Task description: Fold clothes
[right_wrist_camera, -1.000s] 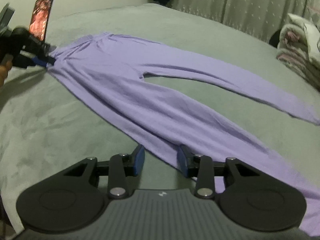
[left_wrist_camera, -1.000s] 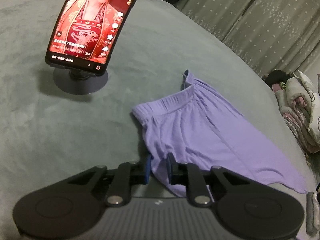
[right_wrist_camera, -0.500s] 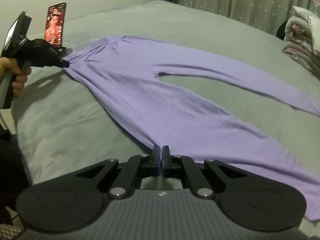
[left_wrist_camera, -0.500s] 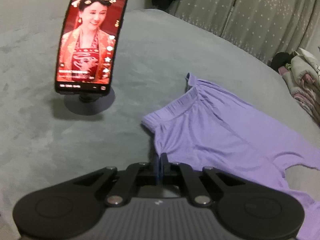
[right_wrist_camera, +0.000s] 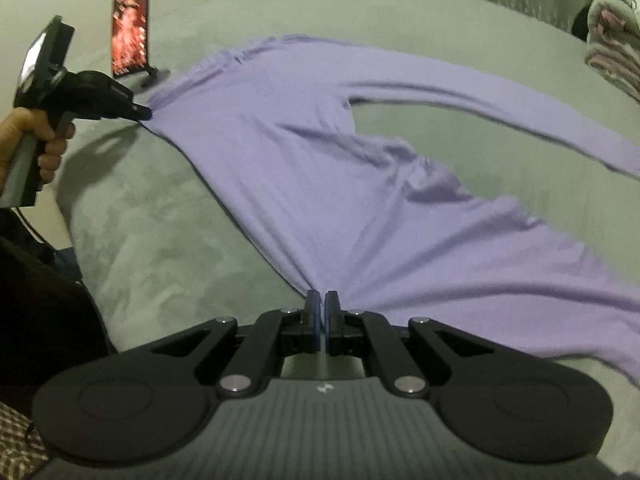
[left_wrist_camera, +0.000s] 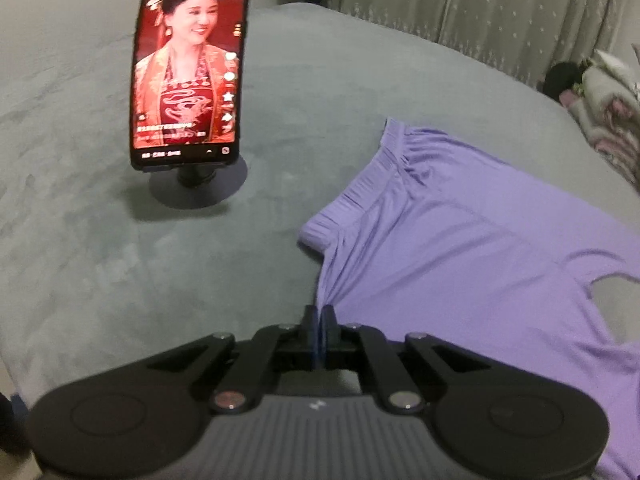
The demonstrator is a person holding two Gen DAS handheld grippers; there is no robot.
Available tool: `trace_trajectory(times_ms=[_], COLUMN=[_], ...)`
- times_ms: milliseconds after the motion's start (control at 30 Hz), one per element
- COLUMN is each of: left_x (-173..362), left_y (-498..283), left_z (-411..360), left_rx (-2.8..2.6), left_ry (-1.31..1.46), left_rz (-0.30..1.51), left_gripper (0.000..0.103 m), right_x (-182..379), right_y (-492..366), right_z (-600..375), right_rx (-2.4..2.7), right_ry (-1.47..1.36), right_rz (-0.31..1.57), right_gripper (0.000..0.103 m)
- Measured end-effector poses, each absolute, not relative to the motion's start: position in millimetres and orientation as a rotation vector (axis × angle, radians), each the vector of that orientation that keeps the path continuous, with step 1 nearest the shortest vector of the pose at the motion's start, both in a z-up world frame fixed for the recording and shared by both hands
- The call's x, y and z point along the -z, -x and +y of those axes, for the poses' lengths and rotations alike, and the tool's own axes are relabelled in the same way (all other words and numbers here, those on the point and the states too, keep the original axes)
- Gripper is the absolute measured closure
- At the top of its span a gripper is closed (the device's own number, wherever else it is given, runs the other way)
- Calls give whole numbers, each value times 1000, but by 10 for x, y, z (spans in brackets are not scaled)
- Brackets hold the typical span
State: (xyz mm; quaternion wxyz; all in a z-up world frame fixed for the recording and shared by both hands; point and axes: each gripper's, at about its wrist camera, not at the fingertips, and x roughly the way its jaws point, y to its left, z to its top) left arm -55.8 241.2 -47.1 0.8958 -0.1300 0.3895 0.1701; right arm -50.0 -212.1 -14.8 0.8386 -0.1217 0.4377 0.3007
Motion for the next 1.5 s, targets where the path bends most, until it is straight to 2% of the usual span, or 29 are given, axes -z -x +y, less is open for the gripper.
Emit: trace_trajectory(times_ms=[100, 133, 167, 267, 333, 367, 400, 500, 1100, 1500], left_x=[450, 438, 424, 372, 325, 304, 285, 235, 269, 516], left_y=[573, 583, 596, 661, 702, 718, 731, 754, 880, 1006], left_z=[2373, 2365, 2359, 2292, 2235, 2204, 2174, 2059, 866, -133], left_rx=[-359, -359, -356, -328, -309, -296, -282, -227, 370, 728], left_ry=[253, 254, 260, 242, 222, 215, 210, 190, -56, -233], left_rz=[803, 802, 802, 788, 777, 772, 767, 762, 734, 729], left_gripper=[98, 94, 93, 92, 88, 87, 83, 75, 70, 65], right_x=[180, 164, 143, 58, -2, -22, -43, -72, 168, 396], right_y=[508, 517, 521, 531, 510, 490, 469, 400, 467, 346], right_z=[-2067, -2064, -2088, -2189, -2304, -2381, -2458, -2720, -4395, -4900], right_rx=[-621, -617, -614, -586, -561, -541, -521, -441, -13, 86], right_ry=[282, 284, 287, 303, 279, 258, 237, 176, -385, -853], right_rz=[905, 894, 884, 840, 818, 812, 806, 807, 826, 656], right_gripper=[99, 97, 89, 83, 72, 61, 58, 58, 59, 61])
